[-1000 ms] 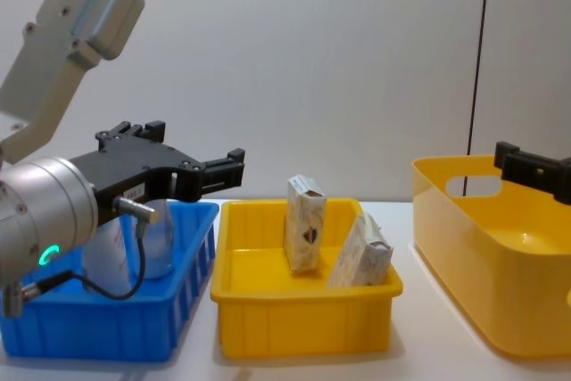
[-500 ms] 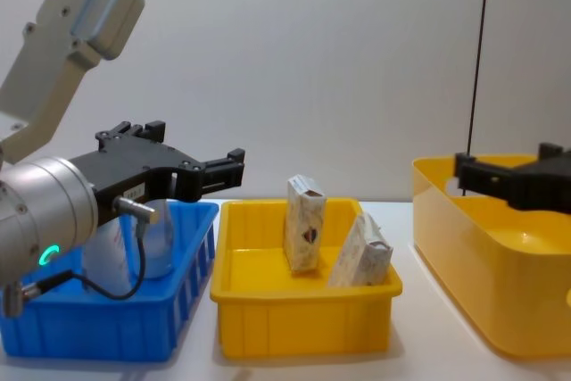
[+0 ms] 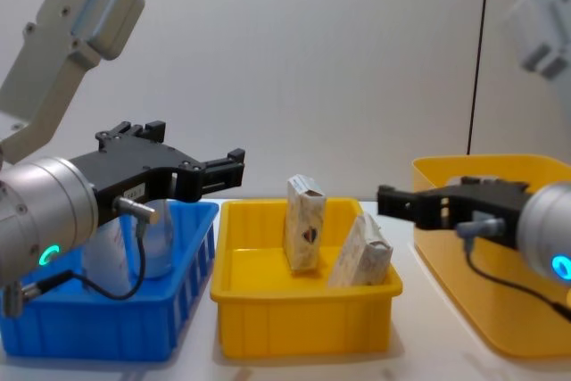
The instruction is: Bimanual collaborative sorting of washing and personal care products
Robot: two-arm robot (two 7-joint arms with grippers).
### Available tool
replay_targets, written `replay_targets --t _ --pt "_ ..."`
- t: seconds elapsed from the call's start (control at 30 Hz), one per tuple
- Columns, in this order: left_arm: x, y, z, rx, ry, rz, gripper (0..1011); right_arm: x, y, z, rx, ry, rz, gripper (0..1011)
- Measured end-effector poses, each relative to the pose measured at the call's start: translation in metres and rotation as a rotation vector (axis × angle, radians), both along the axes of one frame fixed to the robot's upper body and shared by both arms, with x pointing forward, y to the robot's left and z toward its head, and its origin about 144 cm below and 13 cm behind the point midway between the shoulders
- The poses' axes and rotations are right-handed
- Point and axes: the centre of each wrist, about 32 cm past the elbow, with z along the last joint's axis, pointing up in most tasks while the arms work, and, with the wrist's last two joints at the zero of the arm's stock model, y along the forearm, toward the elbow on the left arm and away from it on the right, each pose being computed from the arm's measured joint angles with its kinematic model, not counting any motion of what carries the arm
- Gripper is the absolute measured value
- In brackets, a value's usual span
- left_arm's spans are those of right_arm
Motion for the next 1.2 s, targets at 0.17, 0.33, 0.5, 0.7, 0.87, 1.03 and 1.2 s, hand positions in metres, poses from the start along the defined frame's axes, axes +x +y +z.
replay_targets --t 0.17,0.33,0.5,0.7,0.87,1.03,1.2 --pt "0.000 0.000 0.000 0.000 0.000 0.000 1001 0.009 0.016 0.000 -0.007 0.051 -0.017 1004" --pt "0.000 0.000 0.000 0.000 0.000 0.000 1001 0.019 0.028 0.000 -0.011 0.093 -0.036 1003" --pt "0.000 0.000 0.000 0.000 0.000 0.000 1001 0.029 0.038 -0.001 -0.011 0.129 -0.049 1004" --pt "0.000 0.000 0.000 0.000 0.000 0.000 1001 0.040 0.045 -0.003 -0.014 0.164 -0.055 1003" --pt "0.000 0.000 0.000 0.000 0.000 0.000 1001 0.049 0.049 -0.004 -0.015 0.184 -0.057 1004" --pt "0.000 0.000 0.000 0.000 0.000 0.000 1001 0.055 0.051 -0.006 -0.015 0.199 -0.054 1004" --pt "0.000 0.000 0.000 0.000 0.000 0.000 1001 0.062 0.053 -0.007 -0.016 0.212 -0.050 1004"
